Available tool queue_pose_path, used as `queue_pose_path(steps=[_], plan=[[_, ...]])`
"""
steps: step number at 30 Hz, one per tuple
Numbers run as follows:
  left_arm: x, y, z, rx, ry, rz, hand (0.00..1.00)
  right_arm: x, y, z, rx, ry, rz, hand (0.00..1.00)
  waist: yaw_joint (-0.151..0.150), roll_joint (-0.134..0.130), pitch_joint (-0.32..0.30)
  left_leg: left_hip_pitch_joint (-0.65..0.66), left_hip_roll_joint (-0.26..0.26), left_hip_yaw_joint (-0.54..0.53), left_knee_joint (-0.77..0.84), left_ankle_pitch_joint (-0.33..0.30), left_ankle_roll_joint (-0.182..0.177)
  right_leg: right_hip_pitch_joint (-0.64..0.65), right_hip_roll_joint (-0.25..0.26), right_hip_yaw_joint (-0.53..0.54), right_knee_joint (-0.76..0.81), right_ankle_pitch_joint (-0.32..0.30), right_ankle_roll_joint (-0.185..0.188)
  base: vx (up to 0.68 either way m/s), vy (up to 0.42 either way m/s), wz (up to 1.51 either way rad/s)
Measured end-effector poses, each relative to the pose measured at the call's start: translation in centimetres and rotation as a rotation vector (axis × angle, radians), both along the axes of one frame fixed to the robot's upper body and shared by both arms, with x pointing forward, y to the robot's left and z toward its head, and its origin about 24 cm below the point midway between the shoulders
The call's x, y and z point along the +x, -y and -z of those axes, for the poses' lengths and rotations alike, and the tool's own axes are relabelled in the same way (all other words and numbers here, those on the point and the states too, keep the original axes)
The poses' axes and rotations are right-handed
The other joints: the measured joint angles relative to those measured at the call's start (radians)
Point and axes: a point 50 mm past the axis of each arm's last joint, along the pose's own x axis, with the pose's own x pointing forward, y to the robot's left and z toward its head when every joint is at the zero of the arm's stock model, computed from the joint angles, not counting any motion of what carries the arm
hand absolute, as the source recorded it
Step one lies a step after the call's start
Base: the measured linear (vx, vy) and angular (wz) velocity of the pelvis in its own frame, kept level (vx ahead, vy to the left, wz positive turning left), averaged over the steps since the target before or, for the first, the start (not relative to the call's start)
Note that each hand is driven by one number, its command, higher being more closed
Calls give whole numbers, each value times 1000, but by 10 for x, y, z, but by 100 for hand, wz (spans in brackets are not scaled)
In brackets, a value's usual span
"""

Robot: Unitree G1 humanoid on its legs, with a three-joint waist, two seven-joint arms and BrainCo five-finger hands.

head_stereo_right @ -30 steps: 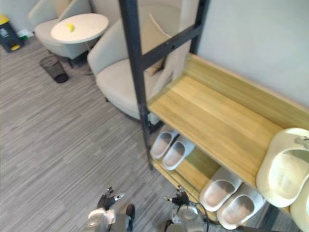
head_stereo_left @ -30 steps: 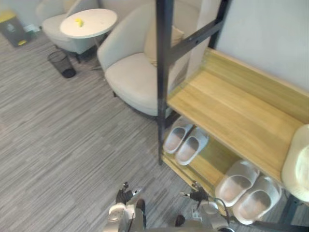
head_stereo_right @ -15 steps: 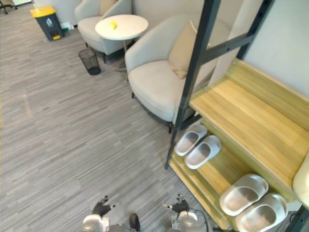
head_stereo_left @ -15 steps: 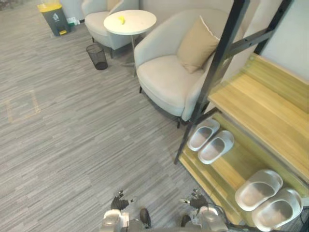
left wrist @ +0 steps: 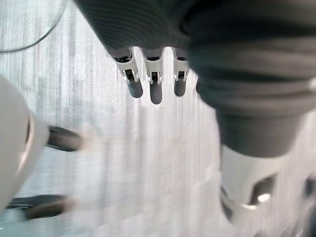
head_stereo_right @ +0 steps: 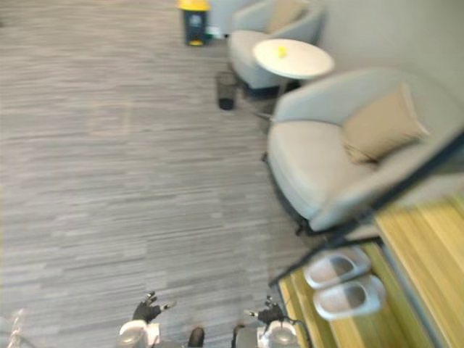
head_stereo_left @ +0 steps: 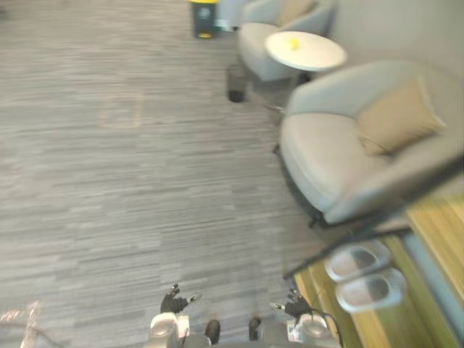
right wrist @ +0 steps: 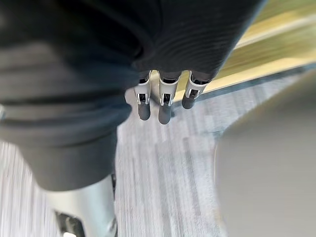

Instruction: Organize the slippers on the shoe rack

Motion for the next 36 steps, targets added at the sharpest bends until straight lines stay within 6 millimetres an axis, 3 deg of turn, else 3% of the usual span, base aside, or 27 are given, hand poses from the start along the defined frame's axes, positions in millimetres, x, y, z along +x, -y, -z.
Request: queue_pose_path(steps=[1, 2, 4, 5, 6, 7, 9, 12, 15, 16, 17, 18, 19, 20, 23, 24, 25, 26, 27, 28, 29, 30, 31, 32, 33, 34, 36], plan=[[7, 3, -3, -9, 21, -2, 0, 6, -1, -4, -1, 25, -3, 0, 6, 26, 18, -93, 71, 139, 202, -26, -24, 49, 19, -39, -37, 3, -6, 228, -10, 52], [8, 2, -4, -7, 24, -6, 0, 7, -6, -5, 2, 29, -20, 0, 9, 33, 18, -113, 137, 232, 264, -49, 0, 82, 28, -59, -52, -1, -11, 262, 2, 49], [7, 1, -4, -1, 27, -7, 0, 6, -12, -5, 17, 29, -25, 0, 16, 35, 19, -116, 260, 344, 228, -76, 10, 142, 31, -111, -66, -9, -12, 203, 3, 41], [7, 1, -5, -2, 31, -7, 0, 6, -12, -5, 18, 31, -23, 0, 16, 35, 19, -118, 276, 357, 199, -72, 11, 151, 30, -121, -69, -15, -8, 184, 60, 58], [11, 3, -6, -4, 39, 6, 0, 7, -10, -6, 14, 37, -18, 0, 16, 40, 17, -125, 310, 388, 71, -21, 22, 170, 26, -156, -69, -39, 16, 233, 126, 82], [17, 1, -8, 2, 54, 8, 0, 6, -10, -5, 19, 35, -9, 0, 25, 10, 15, -121, 261, 393, 29, -8, 35, 177, -10, -180, -70, -58, 37, 237, 155, 84], [19, 0, -10, 7, 66, 11, 0, 5, -9, -5, 23, 31, 3, 0, 34, -19, 9, -123, 204, 399, -19, 15, 51, 187, -45, -226, -108, -44, 38, 260, 158, 87], [15, -11, -9, 38, 53, 11, 0, 11, -14, -5, 33, 28, -5, 0, 64, -21, 12, -106, 174, 428, -30, 26, 72, 240, -60, -234, -168, 21, 56, 252, 159, 51], [3, -16, -5, 46, 25, -2, 0, 4, -19, -1, 52, -1, -2, 0, 73, -18, 10, -17, 141, 423, -107, 17, 84, 251, -78, -225, -59, 45, 72, 207, 127, 35], [2, -16, -5, 46, 22, 0, 0, -3, -17, 2, 53, -18, 15, 0, 72, -10, 6, 24, 136, 417, -142, -13, 90, 199, -88, -225, 100, 45, 72, 157, 94, 43], [1, -17, -4, 49, 18, 4, 0, -9, -15, 4, 54, -33, 25, 0, 70, -24, 13, 83, 112, 382, -184, -32, 87, 90, -138, -208, 390, 95, 72, 276, 113, 78], [1, -20, -5, 58, 17, 8, 0, -19, -13, 8, 53, -64, 28, 0, 53, -33, 24, 138, 92, 349, -208, -45, 92, -26, -157, -146, 641, 130, 64, 193, 50, 74], [0, -20, -4, 59, 13, 6, 0, -21, -12, 9, 51, -68, 30, 0, 50, -35, 24, 147, 91, 341, -211, -48, 93, -51, -153, -132, 680, 116, 61, 275, 36, 69], [-2, -21, -3, 60, -2, 3, 0, -16, -10, 5, 48, -34, 34, 0, 42, -40, 23, 213, 91, 318, -242, -62, 89, -173, -120, -109, 744, 55, 51, 208, 21, 36], [-2, -16, -2, 44, -8, 0, 0, -14, -8, 3, 44, -8, 42, 0, 35, -40, 23, 272, 89, 290, -290, -75, 86, -287, -88, -135, 629, 11, 31, 297, -3, 37], [-1, -12, 0, 30, -13, -3, 0, -11, -7, 1, 43, 11, 44, 0, 23, -35, 25, 302, 92, 258, -300, -88, 89, -324, -62, -152, 486, 13, 29, 445, -74, 78], [0, -8, 0, 20, -17, 1, 0, -9, -6, 0, 43, 17, 45, 0, 6, -34, 24, 327, 93, 218, -306, -110, 81, -333, -33, -139, 300, 42, 34, 445, -74, 89], [0, -7, 0, 18, -18, 2, 0, -9, -6, 0, 43, 16, 46, 0, -1, -34, 23, 332, 92, 205, -307, -116, 76, -330, -27, -133, 251, 54, 33, 634, -154, 112], [0, -5, 1, 9, -19, 1, 0, -8, -4, 1, 43, 14, 56, 0, -15, -35, 20, 355, 85, 161, -307, -137, 58, -323, -12, -105, 124, 107, 18, 611, -185, 109], [-4, -2, 3, -9, -29, -17, 0, -8, -1, 1, 39, 13, 64, 0, -16, -27, 3, 390, 97, 123, -302, -169, 36, -316, 11, -88, 120, 186, -45, 923, -238, 122], [-5, 1, 4, -20, -34, -28, 0, -6, 1, 0, 31, 14, 64, 0, -11, 18, -12, 377, 134, 116, -236, -165, 15, -291, 24, -127, 135, 152, -52, 725, -173, 80], [-4, 2, 3, -23, -32, -30, 0, -6, 2, 0, 29, 10, 64, 0, -9, 22, -12, 357, 140, 119, -190, -160, 7, -281, 25, -137, 134, 146, -54, 730, -167, 64], [-4, 4, 3, -31, -31, -34, 0, -6, 2, 0, 28, 5, 58, 0, -10, 46, -1, 258, 168, 133, 67, -98, -16, -218, 38, -160, 104, 123, -65, 550, -160, 36], [-5, 3, 4, -32, -33, -37, 0, -7, 1, 1, 28, 2, 54, 0, -8, 50, 0, 230, 177, 136, 141, -65, -20, -195, 44, -159, 88, 118, -67, 701, -178, 7], [-8, -1, 4, -25, -37, -61, 0, -8, -5, 2, 31, -8, 24, 0, 6, 62, 5, 134, 234, 165, 388, 8, -42, -105, 69, -145, 30, 99, -84, 695, -122, -29], [-9, -4, 3, -16, -26, -64, 0, -7, -12, 1, 41, -9, 0, 0, 12, 63, 15, 70, 291, 216, 548, -16, -37, -5, 86, -137, -19, 75, -92, 687, -88, -29], [-2, -6, -2, -10, 7, -63, 0, -10, -16, 2, 49, -18, -1, 0, 23, 48, 24, 5, 321, 262, 589, -39, -28, 84, 82, -127, -70, 66, -98, 589, -50, -14]])
